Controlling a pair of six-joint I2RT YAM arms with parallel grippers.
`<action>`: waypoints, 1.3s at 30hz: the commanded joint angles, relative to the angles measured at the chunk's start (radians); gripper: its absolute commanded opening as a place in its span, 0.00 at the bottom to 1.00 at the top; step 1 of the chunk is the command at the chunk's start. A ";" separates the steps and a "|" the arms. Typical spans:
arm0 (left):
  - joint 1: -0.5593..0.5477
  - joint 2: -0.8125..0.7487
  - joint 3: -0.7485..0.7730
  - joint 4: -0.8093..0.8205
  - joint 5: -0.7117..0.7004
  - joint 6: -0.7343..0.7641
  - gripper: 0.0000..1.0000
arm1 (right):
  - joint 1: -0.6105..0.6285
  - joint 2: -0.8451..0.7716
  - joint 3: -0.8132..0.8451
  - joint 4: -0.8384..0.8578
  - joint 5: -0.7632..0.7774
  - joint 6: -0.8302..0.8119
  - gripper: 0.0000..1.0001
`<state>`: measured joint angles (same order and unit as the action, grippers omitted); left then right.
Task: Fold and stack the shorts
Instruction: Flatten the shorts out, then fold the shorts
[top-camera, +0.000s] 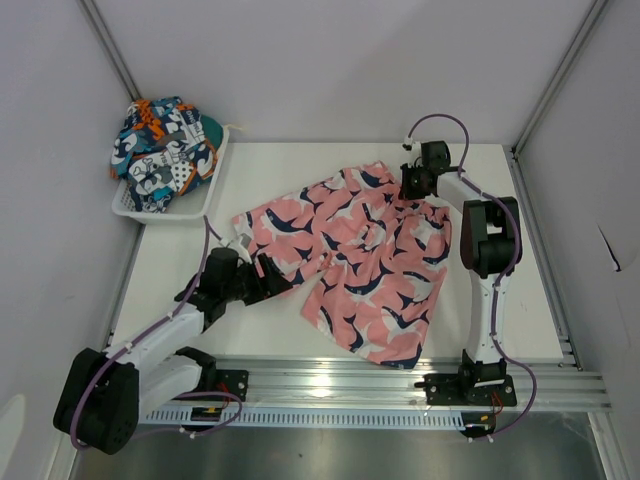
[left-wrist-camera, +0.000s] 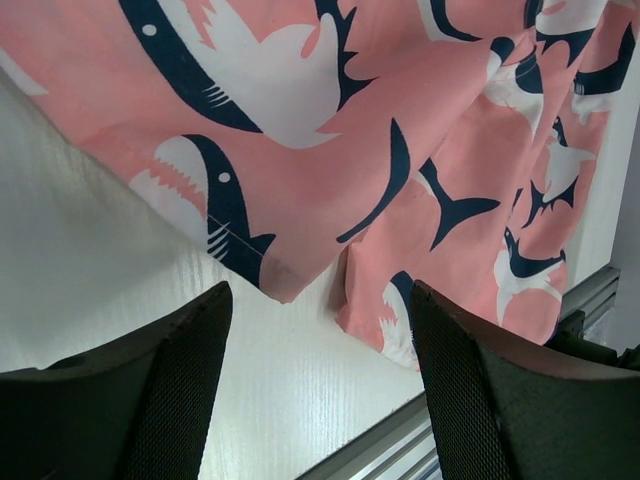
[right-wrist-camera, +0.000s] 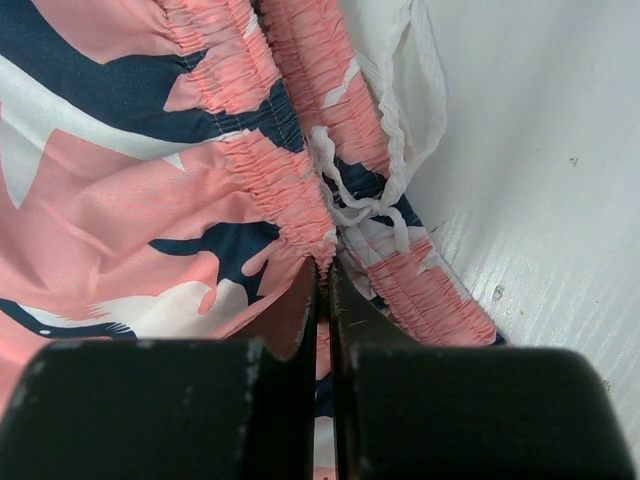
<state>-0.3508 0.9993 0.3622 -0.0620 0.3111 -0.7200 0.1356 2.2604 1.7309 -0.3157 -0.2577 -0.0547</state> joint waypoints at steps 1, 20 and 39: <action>0.010 -0.013 -0.025 0.050 -0.032 -0.028 0.74 | 0.006 -0.053 0.002 0.055 0.020 0.004 0.00; 0.010 0.018 -0.177 0.444 -0.124 -0.197 0.47 | 0.001 -0.064 -0.021 0.075 -0.012 0.015 0.00; 0.009 0.091 -0.218 0.591 -0.175 -0.200 0.00 | -0.051 -0.136 -0.091 0.231 0.135 0.141 0.00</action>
<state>-0.3500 1.1458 0.1604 0.5320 0.1841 -0.9569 0.1181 2.2021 1.6360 -0.1699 -0.1921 0.0368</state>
